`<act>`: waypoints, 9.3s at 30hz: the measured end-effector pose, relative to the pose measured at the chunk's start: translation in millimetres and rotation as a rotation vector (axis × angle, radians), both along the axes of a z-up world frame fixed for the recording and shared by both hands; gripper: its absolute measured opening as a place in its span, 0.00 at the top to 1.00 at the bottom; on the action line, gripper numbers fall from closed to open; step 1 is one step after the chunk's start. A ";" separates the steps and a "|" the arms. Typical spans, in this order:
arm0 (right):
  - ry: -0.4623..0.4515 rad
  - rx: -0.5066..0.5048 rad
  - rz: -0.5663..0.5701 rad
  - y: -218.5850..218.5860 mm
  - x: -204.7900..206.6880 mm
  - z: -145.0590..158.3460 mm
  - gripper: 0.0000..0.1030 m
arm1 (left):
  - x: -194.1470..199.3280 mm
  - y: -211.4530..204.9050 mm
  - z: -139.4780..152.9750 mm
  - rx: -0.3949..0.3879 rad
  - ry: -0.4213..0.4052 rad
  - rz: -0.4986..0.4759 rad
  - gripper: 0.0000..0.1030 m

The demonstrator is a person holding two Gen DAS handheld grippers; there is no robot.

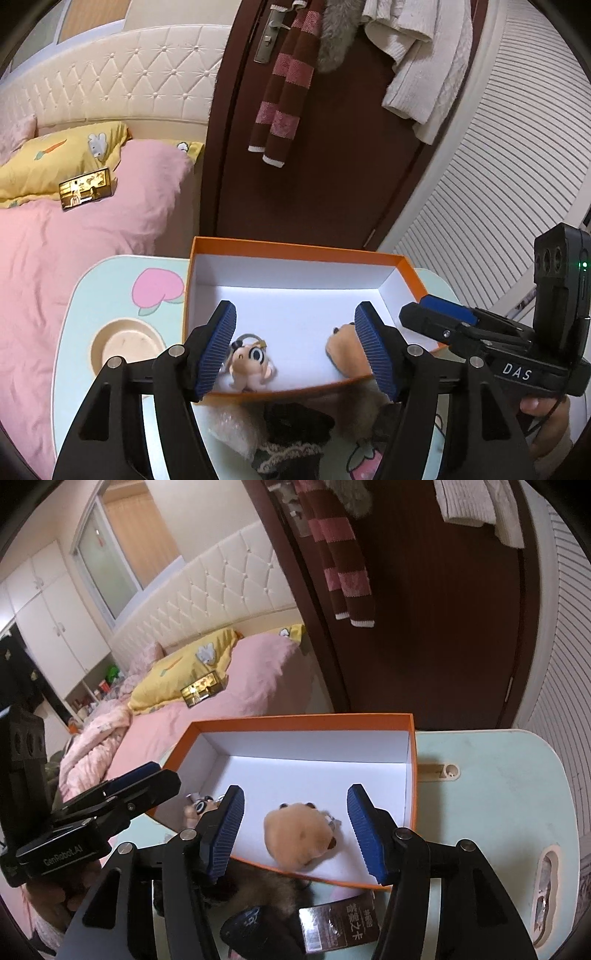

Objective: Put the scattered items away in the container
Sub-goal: 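Withdraw both tools from the box back over the pile, then grasp the black cloth bag with the left tool while the right tool grasps the beaded bracelet, then carry the bag and bracelet into the box and open both tools, then withdraw both tools and reach toward the remaining items, then grasp the clear wrapped item with the left tool while the right tool grasps the black block, then drop the wrapped item and black block into the box with both tools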

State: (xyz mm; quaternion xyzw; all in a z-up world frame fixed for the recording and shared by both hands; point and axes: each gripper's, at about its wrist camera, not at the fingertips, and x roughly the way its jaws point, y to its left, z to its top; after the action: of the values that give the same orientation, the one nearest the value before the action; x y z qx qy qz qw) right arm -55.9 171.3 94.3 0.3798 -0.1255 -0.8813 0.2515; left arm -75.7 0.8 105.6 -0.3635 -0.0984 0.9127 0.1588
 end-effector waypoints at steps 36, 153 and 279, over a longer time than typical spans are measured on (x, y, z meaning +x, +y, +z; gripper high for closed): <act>-0.025 0.222 0.261 -8.3 141.8 -55.6 0.31 | 111.7 4.8 -79.5 -0.279 -0.114 -0.049 0.16; 0.033 0.062 0.158 -21.6 -32.8 -5.3 0.79 | -26.8 16.5 -6.4 -0.121 -0.032 -0.043 0.71; 0.075 0.090 0.200 -12.7 62.4 -9.7 0.63 | 41.6 -3.6 -13.5 -0.140 -0.088 -0.009 0.66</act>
State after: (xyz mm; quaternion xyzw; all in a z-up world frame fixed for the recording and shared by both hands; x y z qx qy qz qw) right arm 6.5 158.6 84.6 0.3682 -0.0378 -0.8702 0.3253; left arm -34.1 -2.8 92.1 -0.4139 -0.0398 0.8997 0.1325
